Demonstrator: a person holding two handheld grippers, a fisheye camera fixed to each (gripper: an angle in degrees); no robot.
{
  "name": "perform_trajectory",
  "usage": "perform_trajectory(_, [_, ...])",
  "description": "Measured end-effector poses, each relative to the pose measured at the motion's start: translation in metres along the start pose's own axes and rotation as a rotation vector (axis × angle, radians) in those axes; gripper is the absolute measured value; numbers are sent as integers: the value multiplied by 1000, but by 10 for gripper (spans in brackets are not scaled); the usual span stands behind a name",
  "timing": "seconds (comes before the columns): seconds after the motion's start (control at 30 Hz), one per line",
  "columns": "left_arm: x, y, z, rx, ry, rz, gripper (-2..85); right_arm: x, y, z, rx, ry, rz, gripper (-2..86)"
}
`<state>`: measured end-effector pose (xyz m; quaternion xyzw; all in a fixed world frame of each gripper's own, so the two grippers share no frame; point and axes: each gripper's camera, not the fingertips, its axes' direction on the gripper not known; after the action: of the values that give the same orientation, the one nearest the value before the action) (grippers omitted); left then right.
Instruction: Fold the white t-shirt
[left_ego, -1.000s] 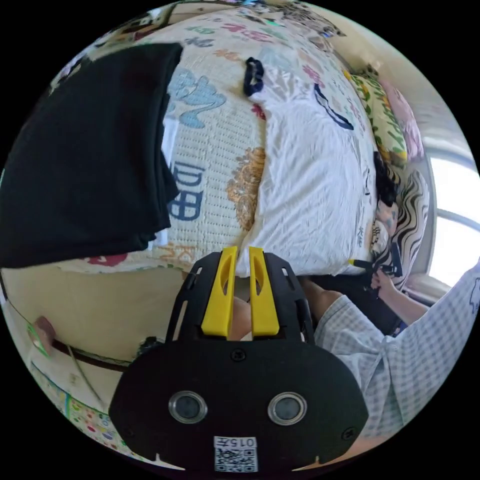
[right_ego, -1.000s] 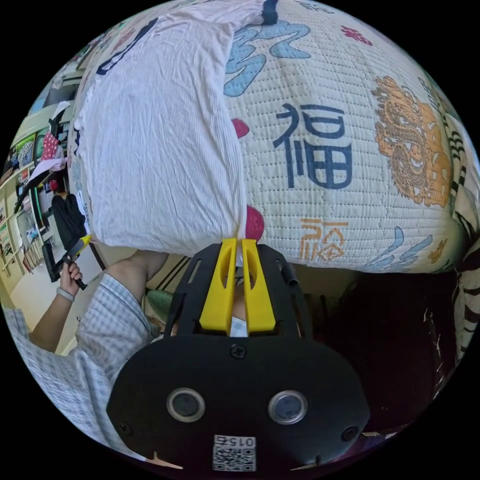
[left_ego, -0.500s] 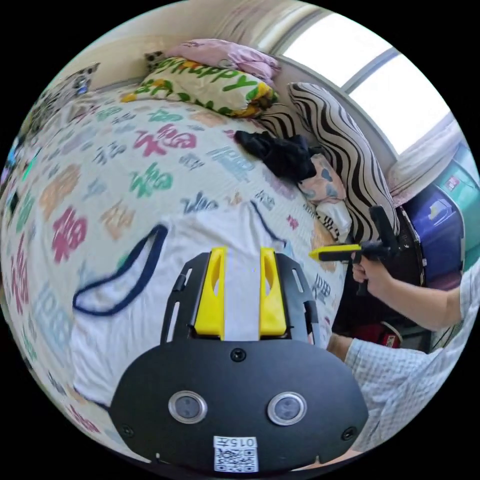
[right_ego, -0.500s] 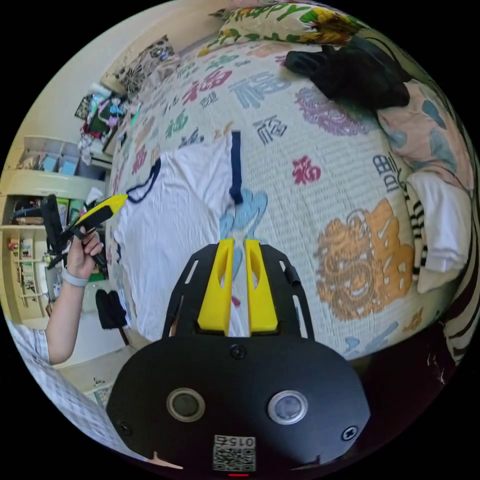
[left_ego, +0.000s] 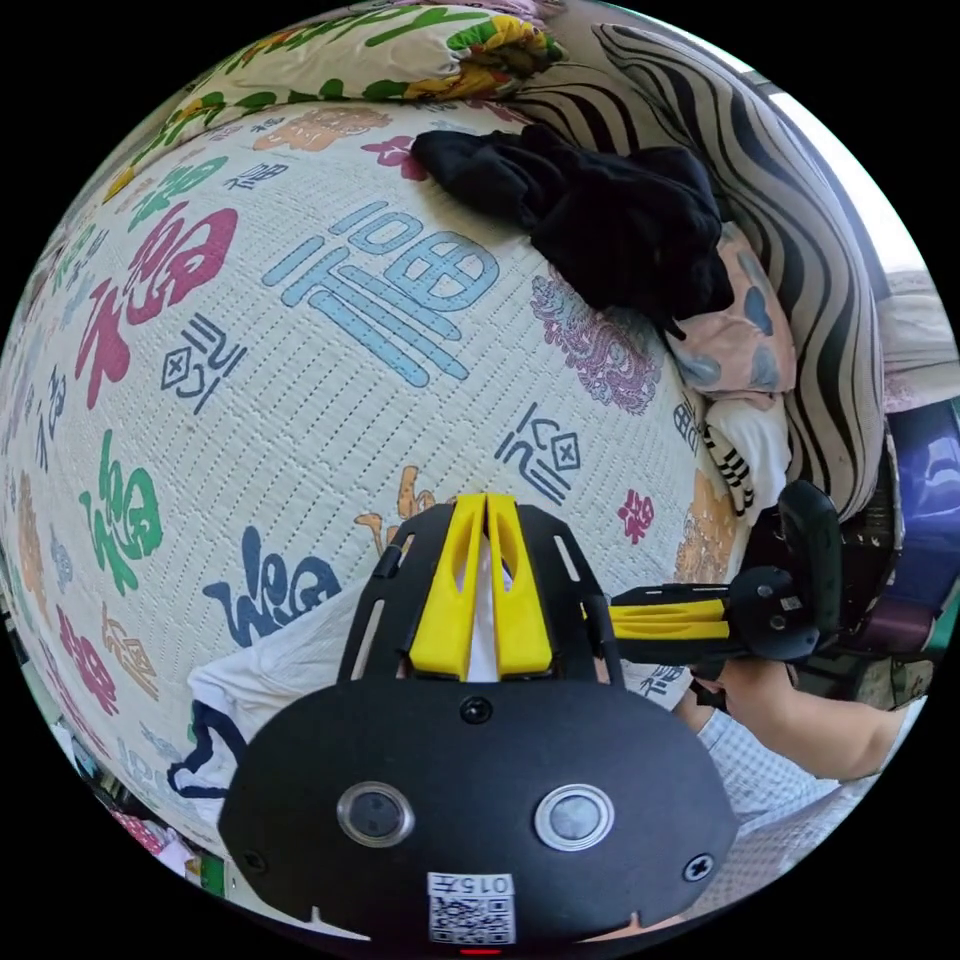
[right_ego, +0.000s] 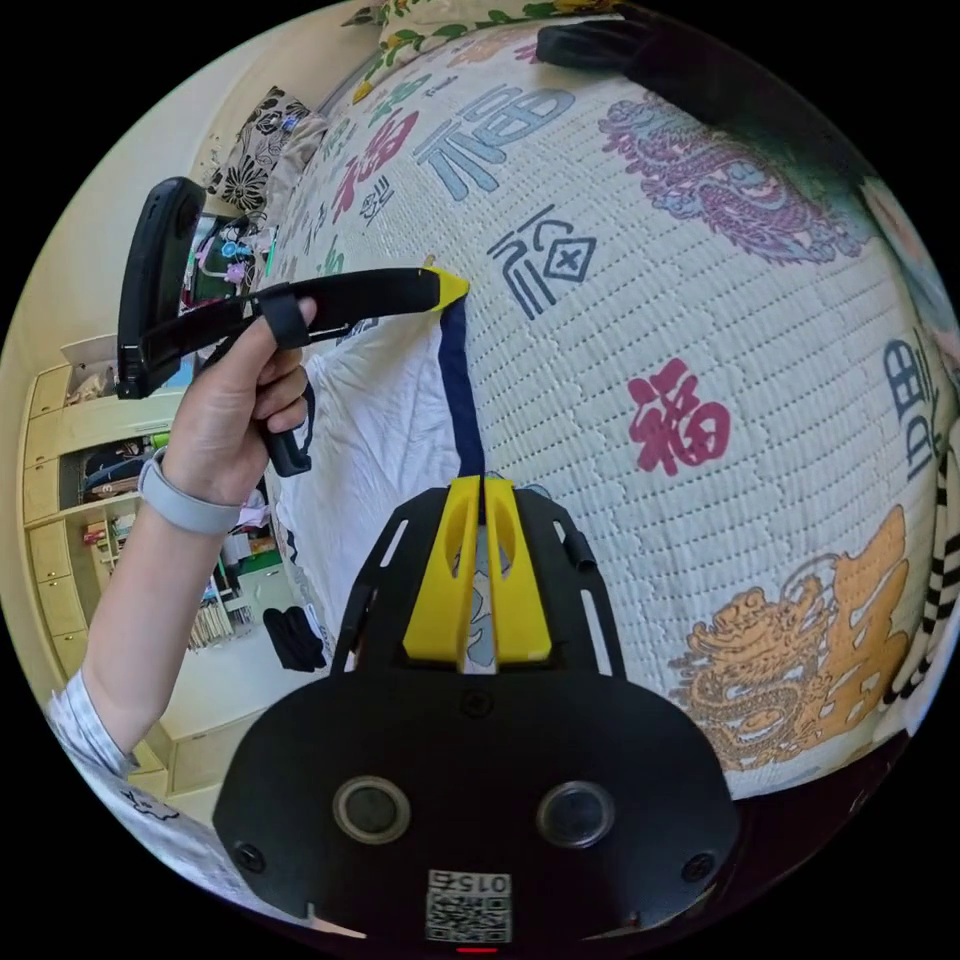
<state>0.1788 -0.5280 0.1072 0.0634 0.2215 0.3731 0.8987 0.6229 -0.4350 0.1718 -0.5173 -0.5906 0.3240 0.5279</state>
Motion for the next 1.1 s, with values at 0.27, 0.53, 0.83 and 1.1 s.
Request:
perform_trajectory(0.27, [-46,82,-60,310,110,-91,-5,-47,25,-19,114,32,-152,-4])
perform_trajectory(0.53, [-97,203,-70,393,100,-276,-8,-124,51,27,38,75,-402,-5])
perform_trajectory(0.83, [-128,261,-54,373,105,-410,-5,-155,57,128,-165,199,-435,-4])
perform_trajectory(1.1, [-112,270,-104,451,74,-356,39,-184,48,143,-24,251,-445,4])
